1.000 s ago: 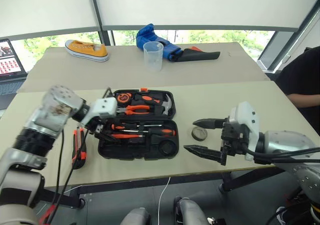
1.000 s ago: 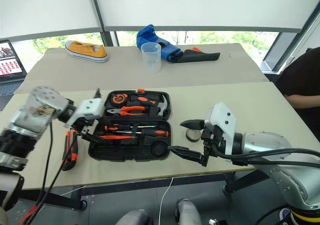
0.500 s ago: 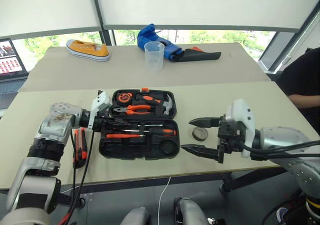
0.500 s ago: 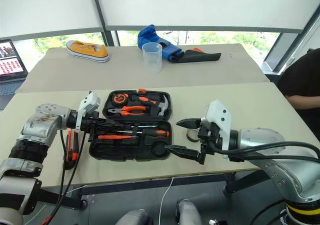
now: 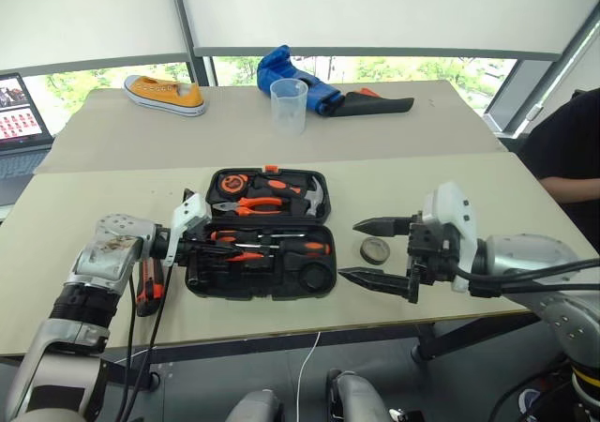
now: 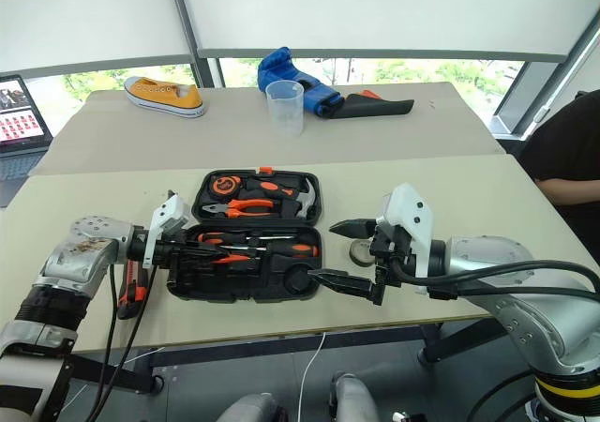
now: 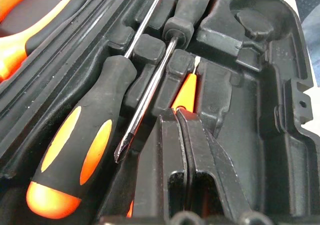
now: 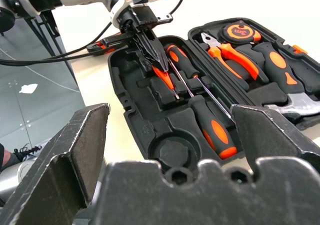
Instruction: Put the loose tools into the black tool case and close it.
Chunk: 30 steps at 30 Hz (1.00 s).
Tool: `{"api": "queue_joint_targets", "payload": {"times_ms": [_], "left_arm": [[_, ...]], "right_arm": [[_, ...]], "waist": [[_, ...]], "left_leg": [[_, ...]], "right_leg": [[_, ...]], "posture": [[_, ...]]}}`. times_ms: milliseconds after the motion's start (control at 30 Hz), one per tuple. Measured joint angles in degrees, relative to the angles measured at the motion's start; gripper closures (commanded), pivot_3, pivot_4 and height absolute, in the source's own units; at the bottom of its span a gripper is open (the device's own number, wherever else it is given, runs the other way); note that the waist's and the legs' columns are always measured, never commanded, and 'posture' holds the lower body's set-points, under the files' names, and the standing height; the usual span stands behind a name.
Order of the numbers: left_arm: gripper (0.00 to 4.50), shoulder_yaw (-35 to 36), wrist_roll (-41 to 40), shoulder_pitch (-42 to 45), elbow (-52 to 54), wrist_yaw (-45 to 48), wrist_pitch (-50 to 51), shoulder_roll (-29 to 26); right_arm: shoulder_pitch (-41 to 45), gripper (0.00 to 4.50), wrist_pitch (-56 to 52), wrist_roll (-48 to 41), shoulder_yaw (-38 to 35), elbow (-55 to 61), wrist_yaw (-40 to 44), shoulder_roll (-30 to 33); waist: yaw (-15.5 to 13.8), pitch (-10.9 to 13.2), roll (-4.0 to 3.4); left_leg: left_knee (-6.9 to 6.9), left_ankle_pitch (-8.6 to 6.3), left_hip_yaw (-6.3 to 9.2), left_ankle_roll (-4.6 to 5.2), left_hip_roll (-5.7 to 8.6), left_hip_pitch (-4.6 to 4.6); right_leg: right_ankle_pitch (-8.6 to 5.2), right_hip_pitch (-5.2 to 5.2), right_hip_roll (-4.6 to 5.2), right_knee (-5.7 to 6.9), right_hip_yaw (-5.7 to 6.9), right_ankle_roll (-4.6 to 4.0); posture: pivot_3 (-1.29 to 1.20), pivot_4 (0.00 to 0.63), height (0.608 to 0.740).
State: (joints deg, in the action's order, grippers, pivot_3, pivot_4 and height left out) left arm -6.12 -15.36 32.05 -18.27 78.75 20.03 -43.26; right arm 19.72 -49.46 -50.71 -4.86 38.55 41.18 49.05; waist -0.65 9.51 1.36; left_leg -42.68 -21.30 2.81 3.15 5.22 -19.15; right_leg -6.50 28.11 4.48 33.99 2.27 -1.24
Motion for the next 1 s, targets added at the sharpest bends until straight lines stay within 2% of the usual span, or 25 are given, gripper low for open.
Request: {"api": "queue_joint_targets", "payload": {"times_ms": [333, 633, 967, 1000], "left_arm": [[4.43, 1.2, 0.6, -1.7, -0.2, -3.2, -4.8, 0.0], [4.43, 5.5, -0.5, -7.3, 3.9, -6.4, -5.3, -0.5], [4.43, 11.0, -1.9, -9.3, 7.9, -11.8, -0.7, -3.2], [4.19, 12.5, -2.7, -10.3, 9.1, -12.5, 0.5, -3.9]], "right_arm": [[1.2, 0.00, 0.0, 0.0, 1.1, -1.2, 0.1, -0.3], [3.1, 0.00, 0.0, 0.5, 2.2, -3.8, 1.5, -0.6], [8.9, 0.00, 1.9, 4.6, 6.7, -8.7, 5.3, -3.9], [9.6, 0.00, 2.3, 5.0, 7.2, -9.3, 6.1, -4.4]], "waist": [[0.1, 0.0, 0.00], [0.0, 0.0, -0.02], [0.1, 0.0, -0.01], [0.2, 0.0, -0.01]], "left_leg": [[0.01, 0.00, -0.02, 0.00, 0.00, 0.03], [0.03, 0.00, -0.04, 0.00, -0.01, 0.08], [0.09, 0.00, -0.04, -0.01, -0.01, 0.03], [0.13, 0.00, -0.04, -0.01, -0.01, 0.03]], "right_leg": [[0.00, 0.00, -0.01, 0.01, 0.01, 0.00], [0.00, -0.02, -0.01, 0.01, 0.02, 0.00], [0.00, 0.05, -0.06, -0.01, 0.07, 0.00], [0.00, 0.06, -0.07, -0.02, 0.07, 0.00]], "posture": [[0.00, 0.150, 0.724], [0.00, 0.150, 0.724], [0.00, 0.150, 0.724], [0.00, 0.150, 0.724]]}}
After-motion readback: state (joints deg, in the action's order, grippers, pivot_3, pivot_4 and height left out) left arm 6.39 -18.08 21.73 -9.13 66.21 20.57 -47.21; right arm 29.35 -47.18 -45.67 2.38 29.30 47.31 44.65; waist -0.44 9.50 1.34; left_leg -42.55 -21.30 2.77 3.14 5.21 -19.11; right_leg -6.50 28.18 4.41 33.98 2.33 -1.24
